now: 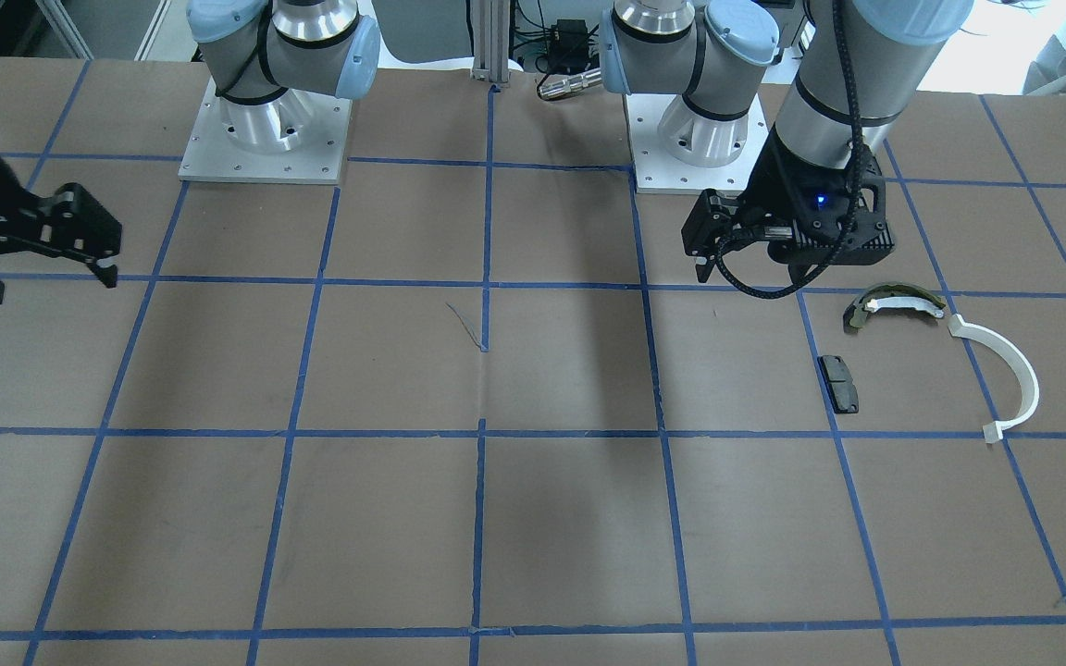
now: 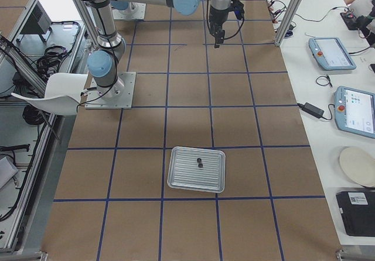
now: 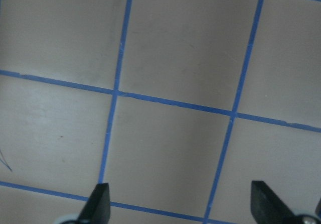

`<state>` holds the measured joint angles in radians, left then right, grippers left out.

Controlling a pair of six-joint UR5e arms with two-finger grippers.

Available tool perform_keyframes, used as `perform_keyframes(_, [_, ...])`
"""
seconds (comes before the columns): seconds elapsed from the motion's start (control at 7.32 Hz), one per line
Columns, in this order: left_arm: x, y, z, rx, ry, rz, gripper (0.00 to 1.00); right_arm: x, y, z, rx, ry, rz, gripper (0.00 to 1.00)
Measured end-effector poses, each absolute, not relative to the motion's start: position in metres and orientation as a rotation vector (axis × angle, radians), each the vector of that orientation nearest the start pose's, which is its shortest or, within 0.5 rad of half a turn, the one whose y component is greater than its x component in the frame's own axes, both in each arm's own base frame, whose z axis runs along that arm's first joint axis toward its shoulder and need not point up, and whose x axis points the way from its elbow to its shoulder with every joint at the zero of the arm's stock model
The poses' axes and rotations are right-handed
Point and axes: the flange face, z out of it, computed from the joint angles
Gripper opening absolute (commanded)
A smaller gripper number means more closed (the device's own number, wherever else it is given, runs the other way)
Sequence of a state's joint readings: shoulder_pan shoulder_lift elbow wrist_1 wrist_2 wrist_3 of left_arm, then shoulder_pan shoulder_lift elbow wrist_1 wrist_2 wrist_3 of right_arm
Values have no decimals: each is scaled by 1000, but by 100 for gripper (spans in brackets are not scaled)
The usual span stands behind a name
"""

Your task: Place bearing gear from tray to pile

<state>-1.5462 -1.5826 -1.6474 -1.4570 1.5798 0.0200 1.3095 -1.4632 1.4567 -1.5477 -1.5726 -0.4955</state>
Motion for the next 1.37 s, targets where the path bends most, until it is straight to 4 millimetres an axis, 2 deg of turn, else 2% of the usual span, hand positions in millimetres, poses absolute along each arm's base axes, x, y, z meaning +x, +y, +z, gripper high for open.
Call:
perform_keyframes(0.27, [-120,-504,450,-9,3135,-22,100,-104,-555,464,-552,3092,94,100])
perform_keyframes(0.55, [-120,-505,449,-10,3135,-18,100,-204,-556,429,-806,3040,116,100])
perform_keyframes(0.82, [-120,-506,448,-10,3136,-15,100,-290,-541,381,-1107,2940,208,100])
perform_keyframes(0.96, [-120,-505,449,-11,3136,-20,100,-326,-540,346,-1254,2888,226,100])
perform_keyframes(1.09, [-120,-505,449,-11,3136,-20,100,-352,-543,309,-1391,2837,243,100])
perform_keyframes(1.23, [-120,-505,448,-10,3136,-17,100,-370,-543,274,-1511,2772,254,100])
perform_keyframes(1.37, [-120,-506,449,-10,3135,-19,100,-380,-538,248,-1635,2699,252,100])
